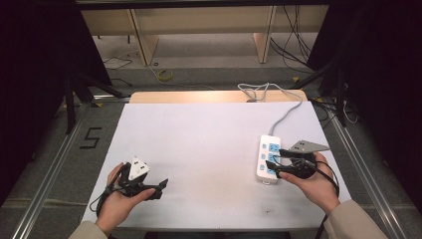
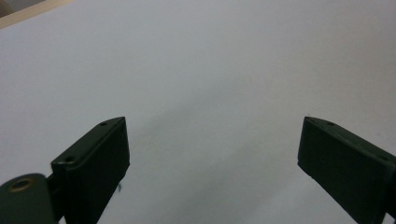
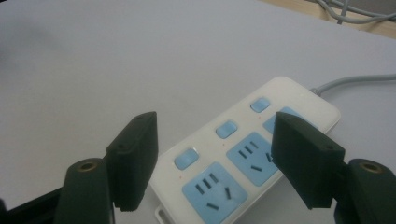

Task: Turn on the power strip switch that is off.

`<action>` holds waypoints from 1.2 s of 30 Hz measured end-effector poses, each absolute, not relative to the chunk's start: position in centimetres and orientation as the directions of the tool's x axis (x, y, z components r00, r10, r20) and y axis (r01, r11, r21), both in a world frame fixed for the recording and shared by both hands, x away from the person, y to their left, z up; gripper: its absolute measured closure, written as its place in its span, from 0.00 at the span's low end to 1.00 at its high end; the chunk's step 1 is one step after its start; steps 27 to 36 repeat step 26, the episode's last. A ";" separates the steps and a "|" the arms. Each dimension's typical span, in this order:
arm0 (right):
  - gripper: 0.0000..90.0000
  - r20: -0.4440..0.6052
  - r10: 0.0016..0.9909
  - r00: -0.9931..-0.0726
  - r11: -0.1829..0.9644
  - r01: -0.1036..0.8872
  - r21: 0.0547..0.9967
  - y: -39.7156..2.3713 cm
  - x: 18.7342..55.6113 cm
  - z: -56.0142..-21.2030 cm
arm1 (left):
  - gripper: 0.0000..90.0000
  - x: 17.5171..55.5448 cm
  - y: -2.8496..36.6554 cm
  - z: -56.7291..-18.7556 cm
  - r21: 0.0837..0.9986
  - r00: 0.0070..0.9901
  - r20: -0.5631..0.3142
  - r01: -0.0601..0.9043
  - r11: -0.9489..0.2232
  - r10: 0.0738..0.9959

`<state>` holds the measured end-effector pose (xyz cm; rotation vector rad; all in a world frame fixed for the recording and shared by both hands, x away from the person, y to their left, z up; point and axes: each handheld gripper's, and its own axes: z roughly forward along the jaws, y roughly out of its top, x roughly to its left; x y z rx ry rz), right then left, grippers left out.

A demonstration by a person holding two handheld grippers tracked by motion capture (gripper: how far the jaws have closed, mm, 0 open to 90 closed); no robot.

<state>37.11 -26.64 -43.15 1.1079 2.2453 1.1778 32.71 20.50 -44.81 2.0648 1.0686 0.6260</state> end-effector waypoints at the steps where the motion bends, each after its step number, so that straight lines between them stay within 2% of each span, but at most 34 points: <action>1: 0.35 0.032 0.782 -0.623 0.340 0.469 0.815 -26.7 36.9 -43.2 | 0.10 32.7 20.5 -44.8 0.774 0.540 0.090 0.491 -0.400 0.837; 15: 0.34 0.040 0.781 -0.623 0.312 0.445 0.839 -28.1 34.9 -43.9 | 0.10 32.8 20.5 -44.8 0.775 0.539 0.089 0.490 -0.398 0.838; 36: 0.34 0.041 0.785 -0.618 0.296 0.432 0.852 -28.3 34.5 -43.9 | 0.10 32.7 20.3 -44.8 0.780 0.541 0.089 0.484 -0.396 0.836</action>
